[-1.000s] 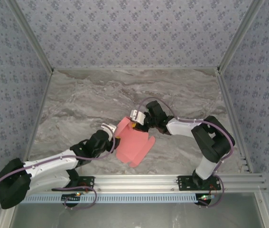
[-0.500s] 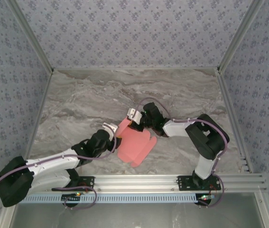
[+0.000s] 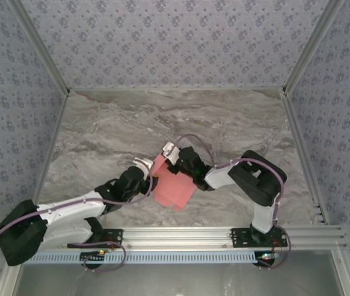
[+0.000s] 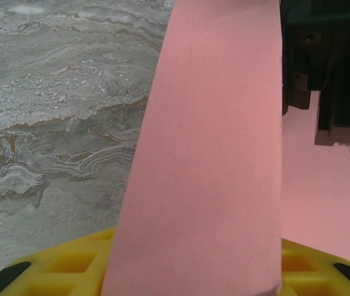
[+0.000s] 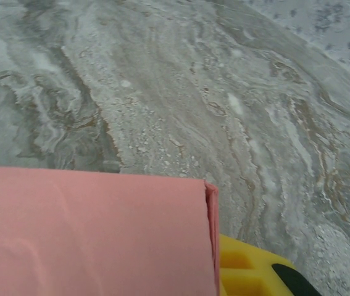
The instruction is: Fold the paper box
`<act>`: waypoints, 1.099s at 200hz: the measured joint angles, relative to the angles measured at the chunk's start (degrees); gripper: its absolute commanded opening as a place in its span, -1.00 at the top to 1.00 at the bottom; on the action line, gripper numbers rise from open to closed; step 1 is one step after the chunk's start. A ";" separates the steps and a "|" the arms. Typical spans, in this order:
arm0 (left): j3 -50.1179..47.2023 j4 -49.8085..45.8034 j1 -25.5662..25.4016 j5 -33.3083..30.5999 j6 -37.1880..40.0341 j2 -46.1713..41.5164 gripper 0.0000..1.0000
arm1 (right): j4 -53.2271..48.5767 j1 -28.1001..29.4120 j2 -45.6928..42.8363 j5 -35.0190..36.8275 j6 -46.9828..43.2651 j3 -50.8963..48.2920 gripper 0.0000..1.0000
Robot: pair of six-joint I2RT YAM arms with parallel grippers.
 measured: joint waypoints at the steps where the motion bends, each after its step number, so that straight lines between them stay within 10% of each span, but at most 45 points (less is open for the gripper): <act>1: 0.00 0.02 0.02 -0.02 -0.02 0.02 0.09 | 0.07 0.04 0.02 0.15 0.09 0.00 0.76; 55: 0.44 0.81 0.26 0.70 -0.87 0.28 -0.39 | 2.75 2.14 0.81 8.02 5.66 -0.61 0.76; 113: -2.27 6.62 0.22 2.75 3.39 -0.48 -0.50 | 5.07 1.64 -0.92 8.90 7.19 -4.87 0.69; 220: -4.57 18.67 -0.22 6.12 10.12 9.11 0.14 | 4.74 -4.13 -3.10 1.42 3.30 -9.09 0.20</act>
